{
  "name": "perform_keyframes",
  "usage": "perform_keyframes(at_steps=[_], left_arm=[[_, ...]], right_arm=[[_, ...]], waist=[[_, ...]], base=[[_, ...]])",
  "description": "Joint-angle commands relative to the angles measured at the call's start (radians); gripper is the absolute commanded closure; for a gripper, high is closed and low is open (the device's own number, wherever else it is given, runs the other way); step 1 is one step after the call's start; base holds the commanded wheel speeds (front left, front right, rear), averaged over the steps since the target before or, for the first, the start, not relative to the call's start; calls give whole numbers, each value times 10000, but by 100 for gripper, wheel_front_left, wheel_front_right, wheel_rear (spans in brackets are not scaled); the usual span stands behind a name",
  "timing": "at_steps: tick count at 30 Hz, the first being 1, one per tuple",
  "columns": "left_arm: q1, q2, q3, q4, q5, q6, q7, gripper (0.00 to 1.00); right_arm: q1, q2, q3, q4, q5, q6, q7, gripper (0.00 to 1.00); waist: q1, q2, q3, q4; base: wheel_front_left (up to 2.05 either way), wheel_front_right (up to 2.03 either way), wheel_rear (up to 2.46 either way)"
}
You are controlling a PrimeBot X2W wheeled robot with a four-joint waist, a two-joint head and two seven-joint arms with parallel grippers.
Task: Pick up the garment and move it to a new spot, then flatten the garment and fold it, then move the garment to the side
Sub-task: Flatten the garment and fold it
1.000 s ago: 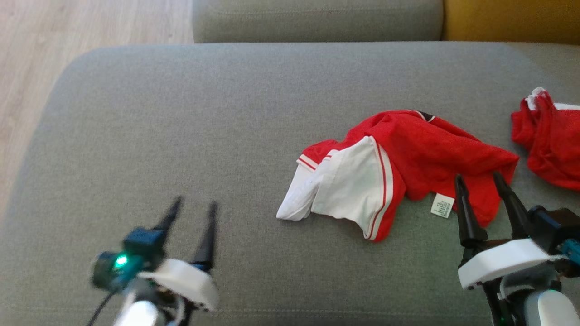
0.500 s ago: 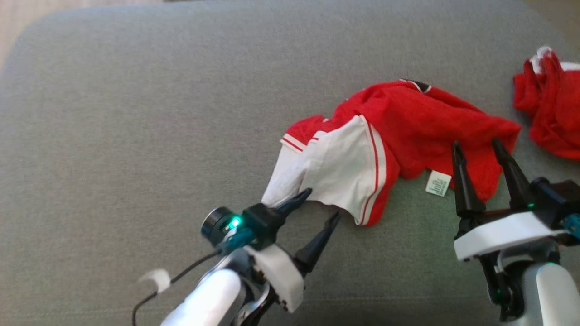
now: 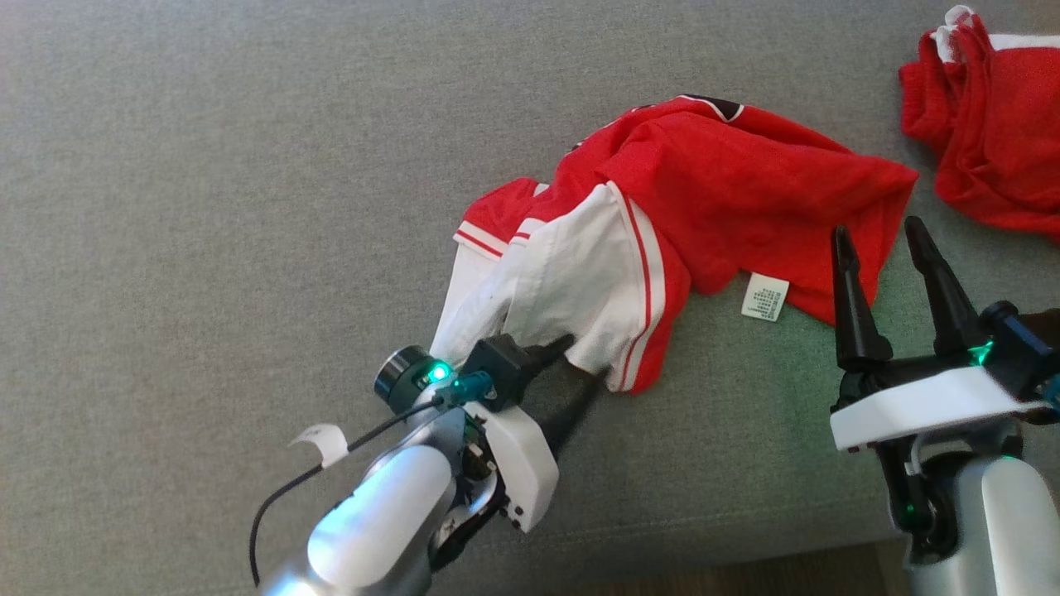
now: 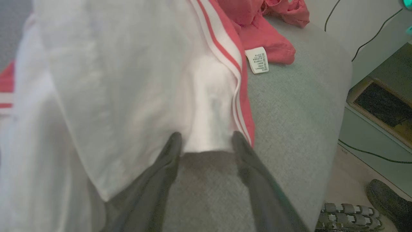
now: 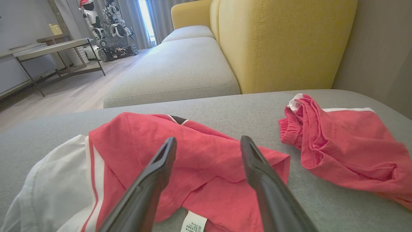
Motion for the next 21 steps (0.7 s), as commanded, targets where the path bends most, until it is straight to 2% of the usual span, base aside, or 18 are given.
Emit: perform_keyframes(at_steps=[1, 6, 10, 14, 21], left_arm=[[-479, -30, 290, -159, 92, 8, -297, 100], [-568, 65, 368, -267, 157, 101, -686, 100], [-532, 347, 597, -964, 191, 319, -1081, 100], [-461, 900, 1062, -2204, 324, 843, -1267, 100], [-701, 2258, 2218, -4571, 1112, 2076, -1245, 100]], right_arm=[[-305, -51, 222, -241, 97, 37, -151, 0], [-314, -51, 187, -140, 154, 37, -218, 0], [-296, -51, 149, -52, 212, 37, -217, 0], [-264, -51, 75, -8, 236, 37, -175, 0], [-262, -51, 49, 33, 360, 37, -69, 0]], waist=[[0, 0, 31, -27], [0, 0, -29, 37], [0, 0, -154, 177], [0, 0, -284, 330], [0, 0, -392, 476]], base=[[0, 0, 0], [0, 0, 0], [0, 0, 0], [0, 0, 0], [0, 0, 0]])
